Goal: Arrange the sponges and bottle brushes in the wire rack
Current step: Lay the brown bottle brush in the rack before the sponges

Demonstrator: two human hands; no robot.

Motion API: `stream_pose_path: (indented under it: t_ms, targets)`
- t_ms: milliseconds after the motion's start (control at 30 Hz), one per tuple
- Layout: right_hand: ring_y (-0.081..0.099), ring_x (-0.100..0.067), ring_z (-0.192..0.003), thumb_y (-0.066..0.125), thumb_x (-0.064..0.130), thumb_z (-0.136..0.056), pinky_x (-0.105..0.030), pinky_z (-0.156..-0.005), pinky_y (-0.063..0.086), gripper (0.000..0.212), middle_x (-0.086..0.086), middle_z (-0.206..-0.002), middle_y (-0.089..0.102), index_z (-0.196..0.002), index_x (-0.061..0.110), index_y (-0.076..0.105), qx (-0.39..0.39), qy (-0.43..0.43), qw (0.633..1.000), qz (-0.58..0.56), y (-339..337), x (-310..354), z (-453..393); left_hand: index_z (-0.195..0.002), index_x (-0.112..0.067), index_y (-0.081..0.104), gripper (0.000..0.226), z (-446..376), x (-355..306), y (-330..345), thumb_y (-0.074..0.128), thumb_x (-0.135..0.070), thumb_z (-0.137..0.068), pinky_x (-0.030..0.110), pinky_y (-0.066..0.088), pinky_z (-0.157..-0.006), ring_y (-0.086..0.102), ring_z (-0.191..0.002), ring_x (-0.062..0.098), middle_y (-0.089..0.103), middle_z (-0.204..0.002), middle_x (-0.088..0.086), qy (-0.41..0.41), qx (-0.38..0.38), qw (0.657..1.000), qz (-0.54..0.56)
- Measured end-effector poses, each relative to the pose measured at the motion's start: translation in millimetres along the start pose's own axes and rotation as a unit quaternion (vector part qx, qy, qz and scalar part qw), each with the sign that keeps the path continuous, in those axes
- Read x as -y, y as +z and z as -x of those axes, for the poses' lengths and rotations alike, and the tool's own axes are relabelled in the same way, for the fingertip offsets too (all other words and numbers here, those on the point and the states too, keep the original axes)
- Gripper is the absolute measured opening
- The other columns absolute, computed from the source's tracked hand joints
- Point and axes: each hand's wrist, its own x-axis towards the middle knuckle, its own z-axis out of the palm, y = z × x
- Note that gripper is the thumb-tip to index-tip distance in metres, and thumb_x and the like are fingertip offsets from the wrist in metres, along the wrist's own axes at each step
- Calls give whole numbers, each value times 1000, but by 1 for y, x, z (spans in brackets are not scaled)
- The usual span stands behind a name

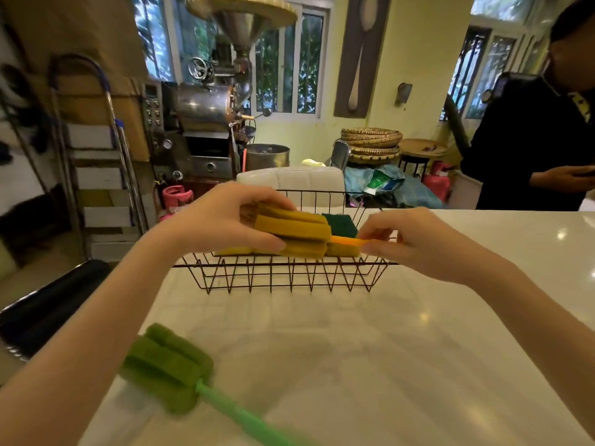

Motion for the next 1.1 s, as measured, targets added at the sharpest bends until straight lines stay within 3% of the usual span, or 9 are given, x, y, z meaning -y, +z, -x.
stream_pose_path:
  t_ms: [100, 200, 300, 400, 633, 800, 1100]
  targets:
    - [60, -12, -82, 56, 27, -86, -27, -69, 51, 14, 6, -88, 65, -99, 27, 61, -14, -11, 1000, 10, 6, 0, -26, -101, -37, 55, 39, -9, 14, -13, 71, -18, -71, 16, 45, -73, 56, -95, 3, 57, -101, -16, -27, -14, 1000, 5]
    - [60, -11, -86, 55, 20, -87, -26, -75, 50, 20, 8, -92, 62, -105, 28, 53, -5, -11, 1000, -16, 16, -1, -50, -104, -33, 56, 37, -17, 35, -20, 70, -18, -73, 15, 43, -71, 53, -93, 1, 55, -98, -17, -54, -35, 998, -14]
    - [60, -13, -89, 56, 16, -87, -30, -81, 52, 13, 6, -95, 64, -95, 26, 57, 34, -32, 999, -1, 26, -4, -71, -105, -33, 55, 36, -22, 58, -24, 68, -21, -75, 19, 43, -77, 51, -93, 3, 53, -96, -18, -89, -27, 995, -27]
    - [61, -17, -90, 54, 14, -86, -37, -85, 53, 14, -1, -97, 68, -92, 21, 66, 100, -38, 992, 68, 38, -5, -92, -110, -33, 56, 36, -30, 78, -21, 67, -25, -76, 24, 42, -80, 48, -98, 10, 52, -99, -13, -121, -10, 986, -112]
    - [54, -10, -88, 48, 19, -91, -21, -82, 41, 25, 0, -110, 66, -111, 19, 63, 210, -37, 975, 63, 62, 2, -117, -115, -23, 57, 42, -35, 103, -10, 68, -25, -75, 27, 42, -84, 52, -103, 17, 56, -109, -2, -168, 56, 959, -223]
    - [53, -14, -104, 45, 25, -92, -28, -93, 41, 30, -1, -120, 61, -119, 21, 57, 276, -26, 959, 51, 76, 1, -121, -117, -23, 55, 43, -37, 110, -8, 68, -23, -76, 29, 44, -88, 52, -105, 18, 57, -115, 2, -179, 60, 950, -250]
    - [44, -10, -96, 39, 28, -94, -25, -86, 33, 30, 6, -107, 52, -120, 24, 53, 304, -7, 952, 41, 81, -2, -121, -122, -21, 50, 47, -41, 119, 3, 66, -20, -78, 29, 44, -88, 50, -106, 19, 55, -120, 5, -180, 78, 941, -275]
